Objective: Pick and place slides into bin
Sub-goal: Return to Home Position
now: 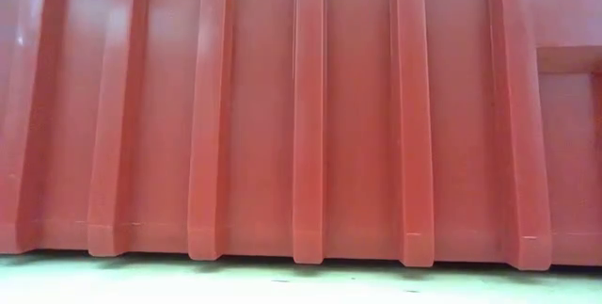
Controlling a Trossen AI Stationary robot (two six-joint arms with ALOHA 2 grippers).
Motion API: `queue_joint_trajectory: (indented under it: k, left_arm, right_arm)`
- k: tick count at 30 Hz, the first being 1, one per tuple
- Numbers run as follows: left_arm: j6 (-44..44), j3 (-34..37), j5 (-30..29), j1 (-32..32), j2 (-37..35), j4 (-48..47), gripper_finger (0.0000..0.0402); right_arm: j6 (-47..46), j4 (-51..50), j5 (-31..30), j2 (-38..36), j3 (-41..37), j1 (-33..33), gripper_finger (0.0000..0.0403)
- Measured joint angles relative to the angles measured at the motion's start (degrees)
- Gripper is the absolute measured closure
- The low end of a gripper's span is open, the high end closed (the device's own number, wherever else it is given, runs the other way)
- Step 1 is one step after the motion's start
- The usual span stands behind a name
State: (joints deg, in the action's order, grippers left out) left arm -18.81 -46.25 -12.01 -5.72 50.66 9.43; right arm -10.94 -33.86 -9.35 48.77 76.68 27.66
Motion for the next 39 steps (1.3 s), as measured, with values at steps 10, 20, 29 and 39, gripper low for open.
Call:
queue_joint_trajectory:
  k: [10,20,29,39]
  left_arm:
    - [0.0,7.6,-1.0,1.1,-11.5,-0.9,0.0363]
    - [0.0,7.7,-1.0,1.1,-11.4,-0.5,0.0342]
    - [0.0,7.7,-1.0,1.1,-11.3,-0.4,0.0353]
    - [0.0,7.6,-0.9,1.0,-10.6,-0.2,0.0341]
  right_arm:
    - [0.7,7.8,9.0,-15.7,-12.2,-12.9,0.0386]
    - [-4.3,14.4,14.3,-25.7,-30.0,-20.8,0.0399]
    - [-0.8,24.8,10.7,-46.0,-46.0,-24.3,0.0400]
    - [-5.2,17.1,7.1,-38.8,-52.1,-24.2,0.0382]
